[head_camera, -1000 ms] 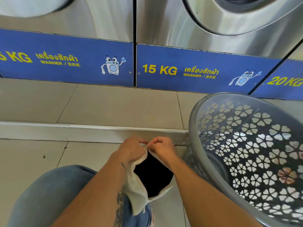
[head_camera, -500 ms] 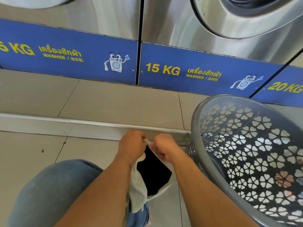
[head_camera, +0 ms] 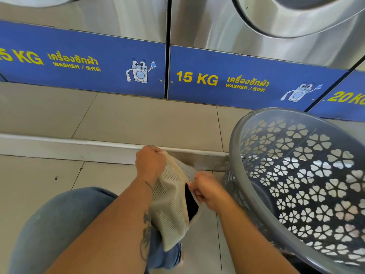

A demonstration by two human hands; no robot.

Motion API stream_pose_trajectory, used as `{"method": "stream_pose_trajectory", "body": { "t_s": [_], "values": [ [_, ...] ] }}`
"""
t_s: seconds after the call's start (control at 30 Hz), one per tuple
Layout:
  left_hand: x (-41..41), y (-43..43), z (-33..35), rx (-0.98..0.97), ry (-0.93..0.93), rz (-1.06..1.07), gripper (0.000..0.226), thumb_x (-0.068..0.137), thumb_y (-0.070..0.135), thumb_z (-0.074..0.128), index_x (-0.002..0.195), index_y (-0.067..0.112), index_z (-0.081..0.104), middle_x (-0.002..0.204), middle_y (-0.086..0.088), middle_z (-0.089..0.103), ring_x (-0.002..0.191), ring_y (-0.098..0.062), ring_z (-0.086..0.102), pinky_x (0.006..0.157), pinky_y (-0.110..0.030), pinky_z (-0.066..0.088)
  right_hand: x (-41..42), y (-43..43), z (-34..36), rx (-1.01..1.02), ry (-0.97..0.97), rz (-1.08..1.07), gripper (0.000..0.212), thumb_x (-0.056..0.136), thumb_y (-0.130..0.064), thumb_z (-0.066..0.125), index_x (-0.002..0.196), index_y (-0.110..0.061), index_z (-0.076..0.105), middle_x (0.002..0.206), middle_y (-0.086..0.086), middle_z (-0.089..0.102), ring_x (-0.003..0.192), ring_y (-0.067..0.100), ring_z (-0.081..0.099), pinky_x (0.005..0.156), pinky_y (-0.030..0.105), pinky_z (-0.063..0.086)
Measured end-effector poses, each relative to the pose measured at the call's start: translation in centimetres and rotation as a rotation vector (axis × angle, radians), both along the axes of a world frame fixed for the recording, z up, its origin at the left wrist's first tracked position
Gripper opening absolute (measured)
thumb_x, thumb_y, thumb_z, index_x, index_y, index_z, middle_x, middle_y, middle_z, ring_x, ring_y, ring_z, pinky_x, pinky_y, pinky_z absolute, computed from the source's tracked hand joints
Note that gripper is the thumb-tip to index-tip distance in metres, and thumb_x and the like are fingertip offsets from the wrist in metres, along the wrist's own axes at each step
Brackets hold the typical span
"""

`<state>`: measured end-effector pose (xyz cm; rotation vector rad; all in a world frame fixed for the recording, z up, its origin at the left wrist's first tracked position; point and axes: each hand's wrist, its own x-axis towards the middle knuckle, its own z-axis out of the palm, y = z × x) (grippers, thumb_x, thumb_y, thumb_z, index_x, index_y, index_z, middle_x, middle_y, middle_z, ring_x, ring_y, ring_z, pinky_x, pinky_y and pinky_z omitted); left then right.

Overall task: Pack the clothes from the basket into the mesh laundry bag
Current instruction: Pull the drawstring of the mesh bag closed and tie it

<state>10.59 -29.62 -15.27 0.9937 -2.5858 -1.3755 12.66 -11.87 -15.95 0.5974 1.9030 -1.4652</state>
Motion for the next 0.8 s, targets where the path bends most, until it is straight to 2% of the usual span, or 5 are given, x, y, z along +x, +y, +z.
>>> {"method": "stream_pose_trajectory", "body": {
  "t_s": [0.13, 0.27, 0.33, 0.53, 0.8],
  "values": [
    [-0.5, 0.3, 0.2, 0.069, -0.016, -0.023, 0.017, 0.085, 0.021, 0.055, 0.097, 0.025, 0.066, 0.106, -0.004, 0.066, 0.089, -0.025, 0.064, 0.083, -0.040, 0.056, 1.0, 0.3, -1.1, -0.074, 0.077, -0.132, 0.026, 0.079, 0.006, 0.056, 0.077, -0.019, 0.054, 0.061, 0.001, 0.050, 0.052, 0.014, 0.042, 0.047, 0.027, 0.033],
    [-0.2, 1.3, 0.2, 0.032, -0.213, -0.314, 0.071, 0.074, 0.052, 0.067, 0.137, 0.032, 0.042, 0.132, -0.003, 0.053, 0.118, -0.027, 0.054, 0.097, -0.037, 0.045, 1.1, 0.4, -0.9, -0.167, 0.096, -0.214, 0.025, 0.080, 0.008, 0.056, 0.086, -0.016, 0.059, 0.060, 0.000, 0.050, 0.051, 0.013, 0.044, 0.048, 0.027, 0.035],
    [0.2, 2.1, -0.5, -0.129, -0.273, -0.449, 0.080, 0.068, 0.057, 0.070, 0.139, 0.033, 0.041, 0.140, -0.003, 0.050, 0.126, -0.027, 0.050, 0.102, -0.039, 0.043, 1.2, 0.3, -0.5, -0.188, 0.108, -0.213, 0.026, 0.078, 0.008, 0.057, 0.085, -0.016, 0.059, 0.060, 0.000, 0.051, 0.051, 0.012, 0.045, 0.047, 0.026, 0.037],
    [1.4, 2.4, -1.8, -0.263, -0.207, -0.371, 0.015, 0.074, 0.037, 0.069, 0.083, 0.029, 0.060, 0.095, 0.000, 0.068, 0.082, -0.023, 0.065, 0.077, -0.036, 0.055, 3.3, 0.4, -0.7, -0.067, 0.064, -0.075, 0.029, 0.075, 0.011, 0.054, 0.076, -0.019, 0.053, 0.072, 0.002, 0.054, 0.068, 0.018, 0.048, 0.057, 0.029, 0.038],
    [2.7, 0.6, -1.2, -0.192, -0.049, -0.219, 0.019, 0.086, 0.019, 0.054, 0.104, 0.021, 0.060, 0.105, -0.011, 0.064, 0.084, -0.029, 0.059, 0.073, -0.035, 0.049, 9.4, 3.0, -1.9, 0.018, -0.067, 0.085, 0.029, 0.082, -0.001, 0.066, 0.107, -0.014, 0.074, 0.079, 0.002, 0.064, 0.069, 0.014, 0.055, 0.060, 0.026, 0.046]
  ]
}}
